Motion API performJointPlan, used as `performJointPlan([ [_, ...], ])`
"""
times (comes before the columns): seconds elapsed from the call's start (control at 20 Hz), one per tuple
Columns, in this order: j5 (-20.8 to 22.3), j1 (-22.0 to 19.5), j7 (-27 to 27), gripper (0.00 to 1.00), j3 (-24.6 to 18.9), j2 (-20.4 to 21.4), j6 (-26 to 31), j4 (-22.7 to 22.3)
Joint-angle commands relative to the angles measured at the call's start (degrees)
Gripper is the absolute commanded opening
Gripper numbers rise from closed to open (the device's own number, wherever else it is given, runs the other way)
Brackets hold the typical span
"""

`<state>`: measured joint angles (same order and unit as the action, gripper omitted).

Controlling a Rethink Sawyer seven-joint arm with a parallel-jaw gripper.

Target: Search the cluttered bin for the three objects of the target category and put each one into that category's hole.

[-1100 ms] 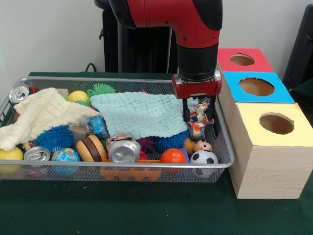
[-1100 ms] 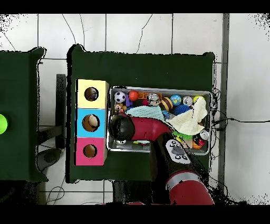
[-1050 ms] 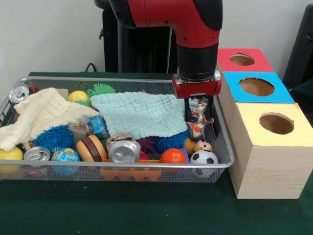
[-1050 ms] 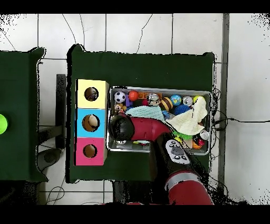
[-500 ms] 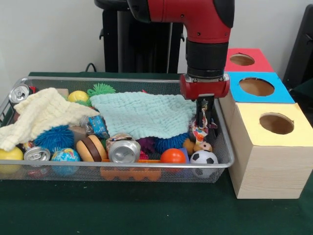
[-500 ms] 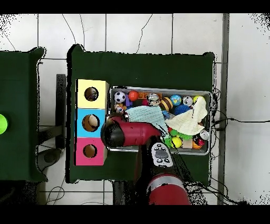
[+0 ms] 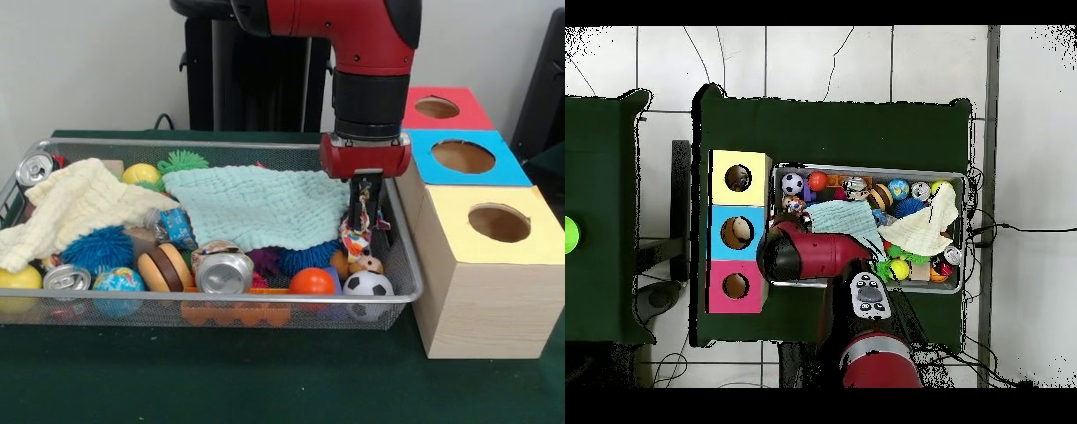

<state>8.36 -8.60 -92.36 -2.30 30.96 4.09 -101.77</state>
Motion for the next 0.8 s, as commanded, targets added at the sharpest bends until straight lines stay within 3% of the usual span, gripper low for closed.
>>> performJointPlan([
  [0.05,1.0,-1.9,-8.2,0.00,-0.7,-1.3,0.1,-2.1],
  [0.5,1.1,-1.9,-7.8,0.00,-0.7,-0.1,1.2,-2.5],
  [0.8,-1.8,-2.1,-6.2,0.00,-1.6,12.0,13.2,-6.3],
])
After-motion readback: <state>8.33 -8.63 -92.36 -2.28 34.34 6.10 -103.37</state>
